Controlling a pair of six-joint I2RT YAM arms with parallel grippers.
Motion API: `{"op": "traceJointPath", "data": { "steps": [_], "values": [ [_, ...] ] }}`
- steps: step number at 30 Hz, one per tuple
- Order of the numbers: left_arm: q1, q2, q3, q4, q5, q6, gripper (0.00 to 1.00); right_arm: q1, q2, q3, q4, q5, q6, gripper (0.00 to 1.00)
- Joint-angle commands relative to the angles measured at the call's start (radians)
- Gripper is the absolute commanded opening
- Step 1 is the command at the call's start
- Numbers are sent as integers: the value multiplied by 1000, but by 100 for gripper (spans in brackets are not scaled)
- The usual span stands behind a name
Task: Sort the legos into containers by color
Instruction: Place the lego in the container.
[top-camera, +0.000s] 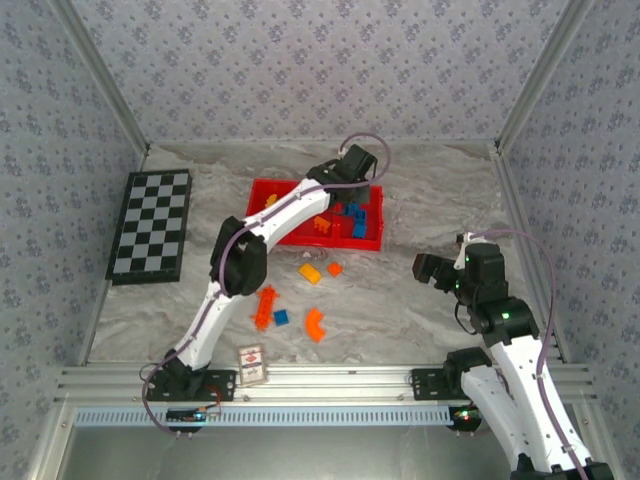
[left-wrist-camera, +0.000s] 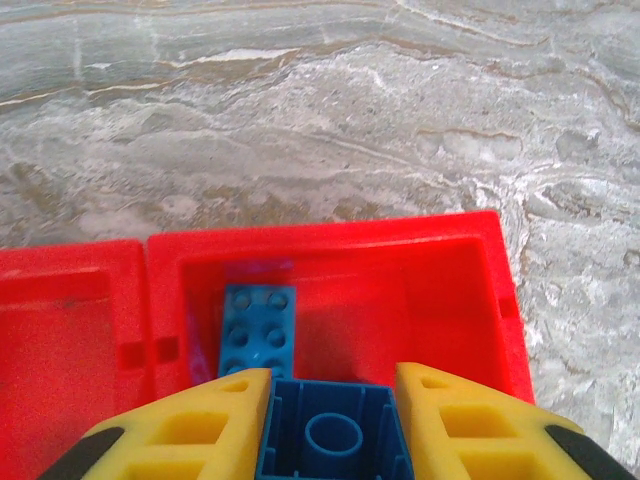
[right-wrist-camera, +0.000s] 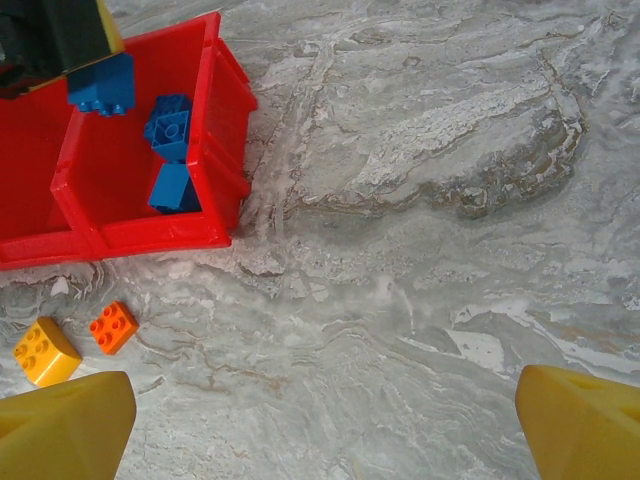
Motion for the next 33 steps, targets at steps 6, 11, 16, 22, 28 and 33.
{"op": "traceJointPath", "data": {
  "steps": [6, 11, 16, 22, 28, 33],
  "values": [
    [1, 77, 63, 155, 19, -16, 30, -5, -7, -9, -5, 14, 10, 100],
    [0, 133, 121, 180, 34, -25, 33, -6, -8, -9, -7, 12, 10, 100],
    [-3, 164, 155, 188, 38, -34, 46, -6, -7, -7, -8, 13, 8, 100],
    [-9, 148, 154, 192, 37, -24, 59, -6, -7, -10, -5, 13, 8, 100],
    [-18, 94, 129, 191, 49, 5, 60, -6, -4, -12, -1, 13, 9, 100],
    [-32, 12, 80, 176, 52, 37, 59, -5, -3, -13, -1, 13, 10, 100]
  ]
}}
